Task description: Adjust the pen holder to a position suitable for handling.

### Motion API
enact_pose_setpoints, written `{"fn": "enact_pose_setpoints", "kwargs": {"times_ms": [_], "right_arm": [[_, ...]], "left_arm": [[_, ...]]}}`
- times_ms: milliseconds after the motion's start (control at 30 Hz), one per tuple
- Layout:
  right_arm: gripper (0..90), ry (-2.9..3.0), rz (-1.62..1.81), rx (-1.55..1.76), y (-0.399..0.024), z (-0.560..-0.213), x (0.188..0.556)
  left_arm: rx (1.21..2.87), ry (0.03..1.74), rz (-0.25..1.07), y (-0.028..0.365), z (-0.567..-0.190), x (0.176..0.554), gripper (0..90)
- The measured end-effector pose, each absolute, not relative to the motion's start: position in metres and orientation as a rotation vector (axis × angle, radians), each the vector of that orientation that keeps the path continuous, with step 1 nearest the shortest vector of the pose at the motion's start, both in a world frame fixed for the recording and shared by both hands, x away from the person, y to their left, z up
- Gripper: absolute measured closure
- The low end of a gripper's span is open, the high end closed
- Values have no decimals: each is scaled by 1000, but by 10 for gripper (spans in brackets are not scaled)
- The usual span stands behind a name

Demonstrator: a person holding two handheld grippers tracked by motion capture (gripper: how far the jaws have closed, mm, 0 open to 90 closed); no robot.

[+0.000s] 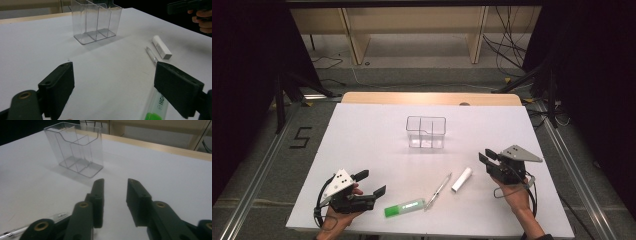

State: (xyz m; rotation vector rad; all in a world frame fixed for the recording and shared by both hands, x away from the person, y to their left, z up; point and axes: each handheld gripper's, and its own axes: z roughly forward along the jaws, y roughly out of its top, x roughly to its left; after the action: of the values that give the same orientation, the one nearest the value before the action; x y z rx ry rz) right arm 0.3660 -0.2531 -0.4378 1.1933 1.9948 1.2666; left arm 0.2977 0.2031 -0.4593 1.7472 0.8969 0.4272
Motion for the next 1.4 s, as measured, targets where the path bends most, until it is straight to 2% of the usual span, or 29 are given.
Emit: {"fn": "enact_pose_setpoints", "kwargs": {"times_ms": [33, 300, 967, 1400], "right_arm": [[773, 1986, 1279, 1231, -252, -436, 378], [885, 1976, 1242, 1289, -239, -434, 416], [900, 1957, 1193, 1484, -201, -448, 485], [900, 2022, 1149, 1533, -162, -458, 495]], "left_arm": [[1747, 897, 427, 203, -459, 298, 164], [1746, 894, 427, 204, -459, 298, 164], [1745, 889, 426, 204, -458, 297, 166], [1743, 886, 423, 204, -458, 297, 166]]}}
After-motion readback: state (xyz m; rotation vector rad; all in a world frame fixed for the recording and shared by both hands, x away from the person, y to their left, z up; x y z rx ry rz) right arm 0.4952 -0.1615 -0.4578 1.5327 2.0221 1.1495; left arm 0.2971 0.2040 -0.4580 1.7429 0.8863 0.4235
